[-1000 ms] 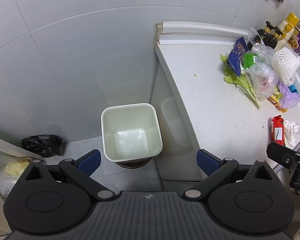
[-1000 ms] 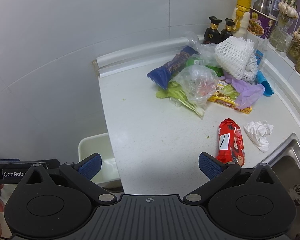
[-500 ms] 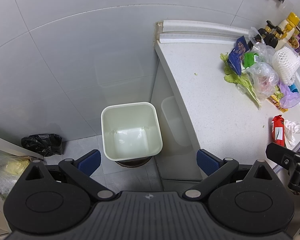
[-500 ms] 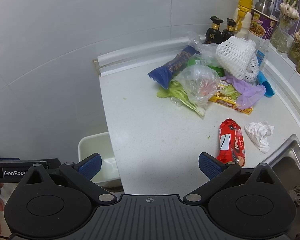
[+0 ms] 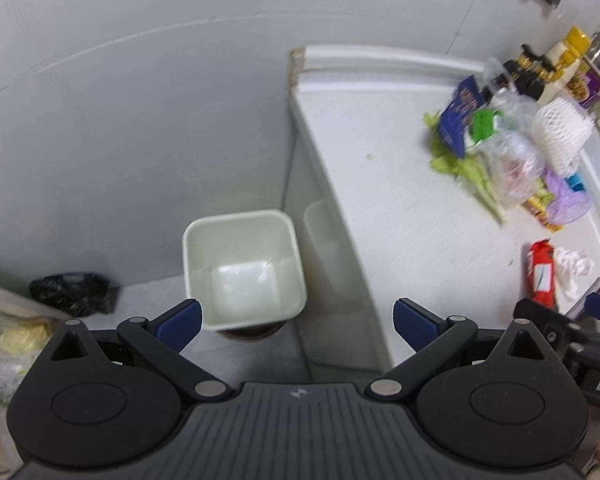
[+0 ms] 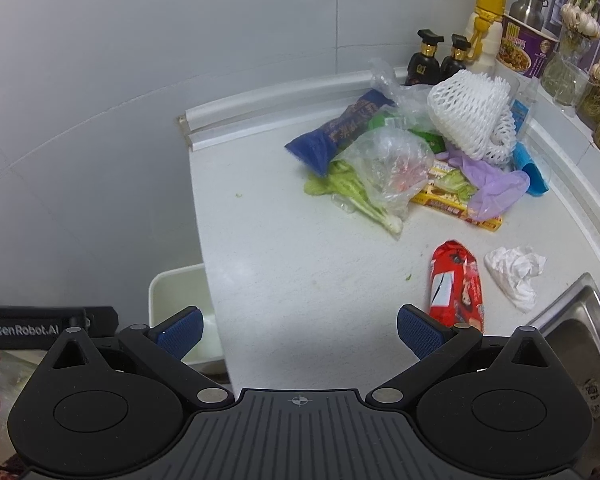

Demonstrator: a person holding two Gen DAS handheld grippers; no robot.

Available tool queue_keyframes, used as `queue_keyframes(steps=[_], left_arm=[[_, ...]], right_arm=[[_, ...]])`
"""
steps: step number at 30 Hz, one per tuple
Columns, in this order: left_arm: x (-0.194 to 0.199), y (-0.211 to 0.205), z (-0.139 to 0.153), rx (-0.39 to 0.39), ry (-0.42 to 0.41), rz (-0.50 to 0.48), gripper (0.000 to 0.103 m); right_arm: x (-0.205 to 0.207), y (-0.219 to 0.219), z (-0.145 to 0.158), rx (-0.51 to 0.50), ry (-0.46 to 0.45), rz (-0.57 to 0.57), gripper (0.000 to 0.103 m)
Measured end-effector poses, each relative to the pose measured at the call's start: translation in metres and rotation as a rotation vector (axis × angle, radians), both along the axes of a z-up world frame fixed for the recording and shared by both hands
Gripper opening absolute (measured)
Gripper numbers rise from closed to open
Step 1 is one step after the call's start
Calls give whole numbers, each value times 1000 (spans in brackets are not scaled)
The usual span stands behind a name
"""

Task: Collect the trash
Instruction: 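Grasp the blue snack wrapper with the left gripper while the right gripper grasps the clear plastic bag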

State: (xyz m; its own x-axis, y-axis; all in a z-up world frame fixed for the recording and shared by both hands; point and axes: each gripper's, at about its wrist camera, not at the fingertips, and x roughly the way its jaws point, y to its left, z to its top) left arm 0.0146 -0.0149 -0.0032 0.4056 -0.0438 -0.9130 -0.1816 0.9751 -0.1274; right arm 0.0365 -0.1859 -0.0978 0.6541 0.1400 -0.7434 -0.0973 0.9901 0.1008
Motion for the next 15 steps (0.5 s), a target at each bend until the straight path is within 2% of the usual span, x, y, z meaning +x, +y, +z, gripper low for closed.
queue_keyframes(steps=[3,8,15], left_arm=[[10,-5,2,-20,-42,-22,102],[37,-16,-4,-105,-77,-87,101],[85,-42,-17,-161,-96,-193,101]], right_arm=[[6,-13,-2,-1,-60,-10,103],[24,-38,-5,-2,-167,-58,103],[61,-54,-21,-23,-158,-30,103]])
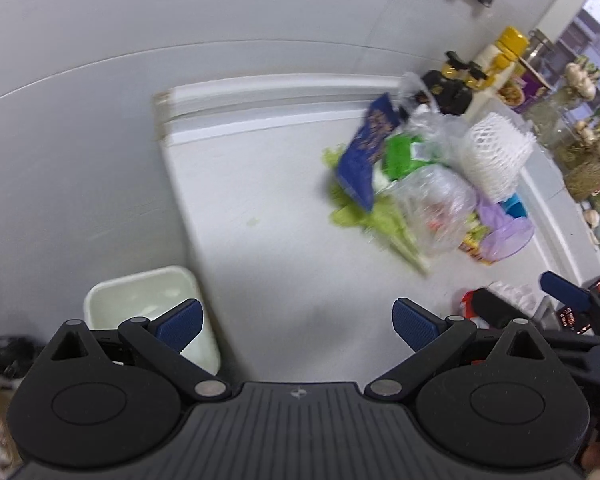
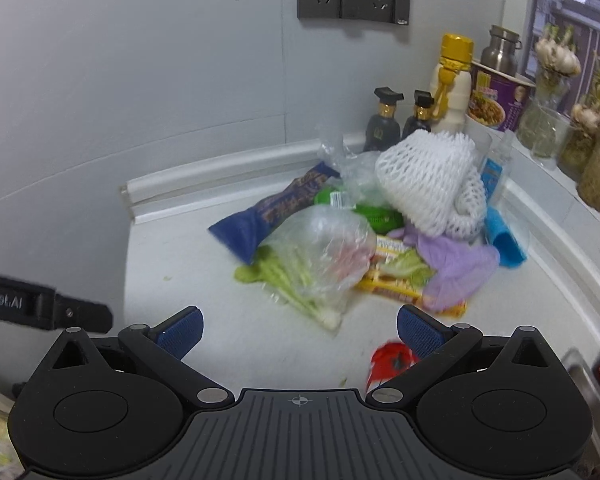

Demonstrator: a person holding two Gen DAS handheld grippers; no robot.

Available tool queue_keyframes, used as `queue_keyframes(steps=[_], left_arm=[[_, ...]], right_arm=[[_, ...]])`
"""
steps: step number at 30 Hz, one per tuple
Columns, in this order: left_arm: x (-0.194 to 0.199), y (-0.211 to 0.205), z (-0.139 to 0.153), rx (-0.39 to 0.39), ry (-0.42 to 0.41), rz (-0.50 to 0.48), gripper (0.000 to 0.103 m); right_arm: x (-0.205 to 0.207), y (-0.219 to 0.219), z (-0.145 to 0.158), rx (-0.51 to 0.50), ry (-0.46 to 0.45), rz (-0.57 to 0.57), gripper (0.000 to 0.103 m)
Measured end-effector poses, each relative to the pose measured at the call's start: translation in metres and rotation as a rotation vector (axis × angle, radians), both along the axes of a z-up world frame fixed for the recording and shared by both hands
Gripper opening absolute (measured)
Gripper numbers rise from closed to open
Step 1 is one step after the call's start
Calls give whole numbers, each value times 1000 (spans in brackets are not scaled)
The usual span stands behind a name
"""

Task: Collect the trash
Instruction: 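Grasp the blue snack wrapper with the left gripper while the right gripper grasps the clear plastic bag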

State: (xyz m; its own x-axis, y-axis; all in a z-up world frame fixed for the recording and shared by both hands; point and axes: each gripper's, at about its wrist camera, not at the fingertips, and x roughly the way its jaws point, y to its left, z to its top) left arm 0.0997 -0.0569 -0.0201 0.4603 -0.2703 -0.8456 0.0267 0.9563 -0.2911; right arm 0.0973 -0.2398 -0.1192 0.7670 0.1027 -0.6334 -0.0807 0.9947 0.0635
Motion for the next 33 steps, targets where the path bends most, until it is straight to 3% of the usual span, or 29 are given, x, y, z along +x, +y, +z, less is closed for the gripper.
queue_keyframes(steps=[6,8,14,22,28,31,33], left_arm=[[47,-17,-3,-57,-85,-75,96],[64,-22,-6,-84,-100,-98,87],[109,-38,-17,-123,-154,-154,75],[153,-63,-44,-79,-147,-244,57],[173,-66,-64,-99,-79,-252,42],[176,-66,-66,-101,-68,-244,36],[177,-66,-66,-101,-68,-243,36]], right_arm=[[32,-11,-6,-22,-57,7,103],[44,-17,-5,-5,-66,9,103],[71,-25,-13,27,-62,18,102],[97,-24,-32,59,-24,14,92],[108,-24,-43,72,0,-5,86],[111,-26,-45,68,-1,-17,80],[112,-28,-47,77,2,-22,70]])
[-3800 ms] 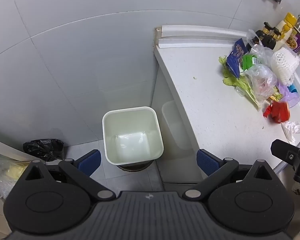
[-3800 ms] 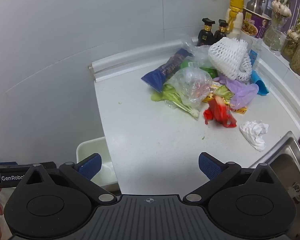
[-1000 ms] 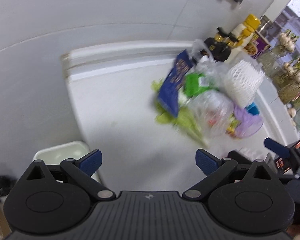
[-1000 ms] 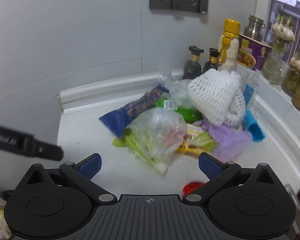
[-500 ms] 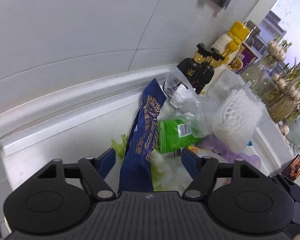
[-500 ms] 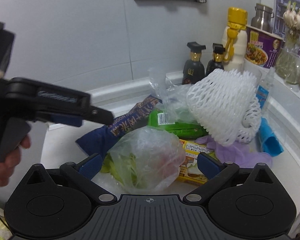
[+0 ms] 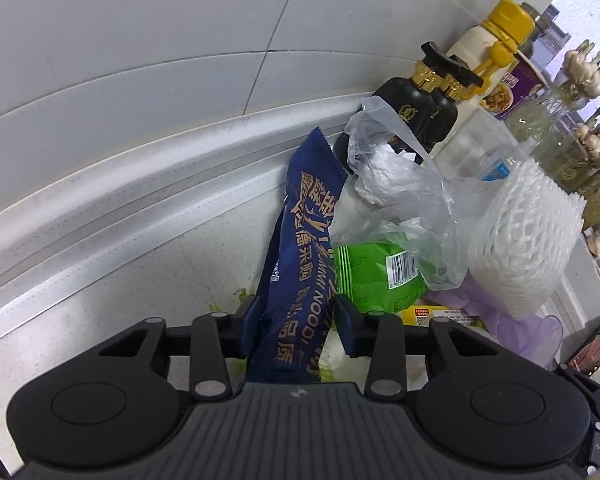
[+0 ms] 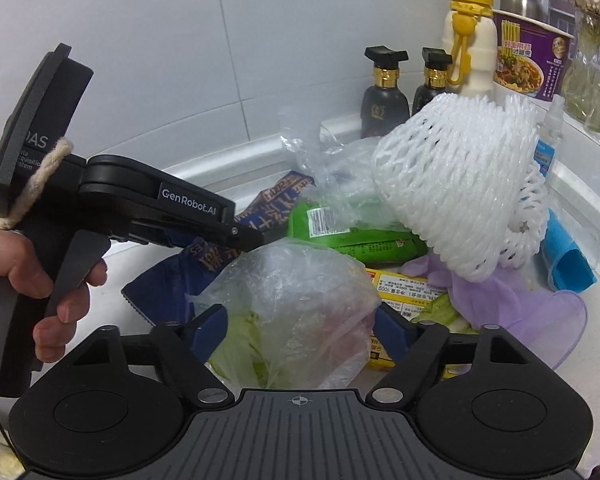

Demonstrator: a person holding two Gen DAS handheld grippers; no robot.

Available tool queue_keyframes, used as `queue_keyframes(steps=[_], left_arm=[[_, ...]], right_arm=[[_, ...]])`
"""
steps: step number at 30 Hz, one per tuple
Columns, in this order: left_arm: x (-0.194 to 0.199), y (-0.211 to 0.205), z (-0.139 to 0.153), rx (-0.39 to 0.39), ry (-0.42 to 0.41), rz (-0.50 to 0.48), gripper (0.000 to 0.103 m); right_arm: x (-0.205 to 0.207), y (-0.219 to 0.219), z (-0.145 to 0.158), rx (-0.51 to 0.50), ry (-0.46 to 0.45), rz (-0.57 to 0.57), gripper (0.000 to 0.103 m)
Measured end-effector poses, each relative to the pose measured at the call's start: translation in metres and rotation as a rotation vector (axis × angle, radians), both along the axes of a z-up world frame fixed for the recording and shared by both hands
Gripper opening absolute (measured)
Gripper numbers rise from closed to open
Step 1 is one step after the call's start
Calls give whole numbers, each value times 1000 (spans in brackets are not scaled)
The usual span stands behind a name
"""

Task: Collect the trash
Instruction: 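Grasp the blue snack wrapper with the left gripper while the right gripper grasps the clear plastic bag, then carry the blue wrapper and clear bag in both grippers over the white bin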

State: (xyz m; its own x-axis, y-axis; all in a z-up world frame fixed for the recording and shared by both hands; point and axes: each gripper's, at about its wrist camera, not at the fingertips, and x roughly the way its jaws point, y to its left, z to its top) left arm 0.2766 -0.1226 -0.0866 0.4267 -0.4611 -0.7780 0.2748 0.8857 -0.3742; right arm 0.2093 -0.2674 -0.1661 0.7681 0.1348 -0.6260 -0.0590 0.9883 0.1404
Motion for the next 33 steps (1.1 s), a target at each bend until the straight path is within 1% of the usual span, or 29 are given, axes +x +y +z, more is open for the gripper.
queue_keyframes(steps=[1,3,4,6,8,9,12,14,17,24,33], left_arm=[[-1,0,1,4,-4,3,33],[-3,0,3,9,-13,8,30],[-4,0,4,10,-17,15,29],[-5,1,7,12,-20,29,28],[-8,3,12,8,-26,34,25],[-10,3,15,13,-33,37,25],[-16,7,25,11,-52,42,24],[-20,11,30,11,-54,48,23],[-27,18,35,8,-40,61,21],[-54,34,48,6,-59,66,21],[-87,61,61,-31,-72,91,20]], right_arm=[[1,-1,-1,5,6,-2,66],[3,-4,-2,13,11,-7,48],[3,-5,-3,19,15,-9,44],[3,-8,-4,28,16,-13,29],[2,-10,-3,31,12,-21,21],[1,-10,-2,34,10,-24,18],[-4,-12,2,41,-1,-34,13],[-7,-12,5,55,-8,-41,13],[-13,-11,9,68,-17,-48,12],[-31,-1,19,76,-49,-39,9],[-54,13,34,105,-75,-36,8]])
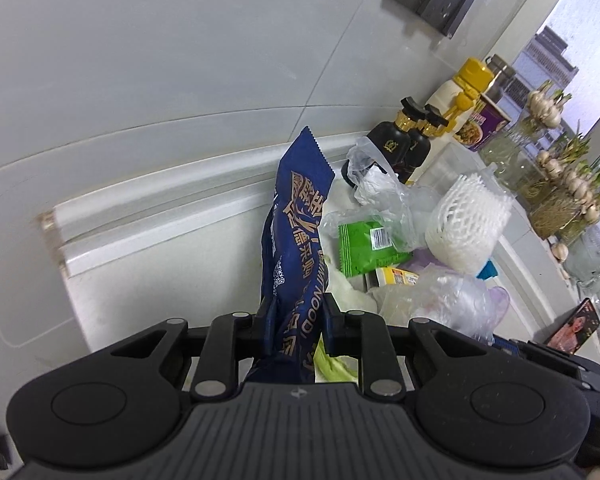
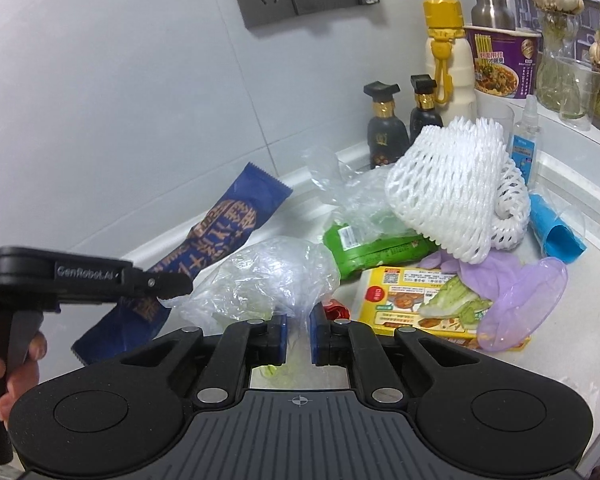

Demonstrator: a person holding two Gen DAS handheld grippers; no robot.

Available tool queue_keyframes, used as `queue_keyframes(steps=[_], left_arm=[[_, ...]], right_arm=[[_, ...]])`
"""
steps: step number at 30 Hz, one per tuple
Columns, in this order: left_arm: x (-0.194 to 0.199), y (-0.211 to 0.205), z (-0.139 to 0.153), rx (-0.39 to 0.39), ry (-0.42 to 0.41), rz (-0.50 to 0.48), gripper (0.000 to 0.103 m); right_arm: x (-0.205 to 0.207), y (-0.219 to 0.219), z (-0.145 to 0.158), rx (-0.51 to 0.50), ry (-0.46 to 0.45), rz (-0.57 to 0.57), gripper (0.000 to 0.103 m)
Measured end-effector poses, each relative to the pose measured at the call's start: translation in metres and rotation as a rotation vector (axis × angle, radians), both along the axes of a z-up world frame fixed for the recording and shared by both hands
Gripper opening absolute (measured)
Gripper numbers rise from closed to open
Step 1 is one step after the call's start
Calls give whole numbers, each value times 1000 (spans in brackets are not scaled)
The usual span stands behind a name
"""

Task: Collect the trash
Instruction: 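Carry the blue wrapper and clear bag in both grippers over the white bin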

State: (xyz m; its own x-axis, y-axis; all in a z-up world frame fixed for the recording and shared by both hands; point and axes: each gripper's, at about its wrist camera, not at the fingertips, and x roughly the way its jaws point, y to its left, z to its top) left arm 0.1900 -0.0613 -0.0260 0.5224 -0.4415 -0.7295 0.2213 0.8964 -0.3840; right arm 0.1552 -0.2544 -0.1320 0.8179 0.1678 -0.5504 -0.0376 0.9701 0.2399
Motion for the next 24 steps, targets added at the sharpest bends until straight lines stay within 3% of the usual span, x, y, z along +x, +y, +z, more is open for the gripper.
queue_keyframes(steps=[17,24], left_arm=[[-59,52,13,-73,-38,83,19],[-75,73,7,-100,-19,136,19]], right_arm=[[-41,16,18,69,-71,20,7],[-47,2,50,69,-149,-2,7]])
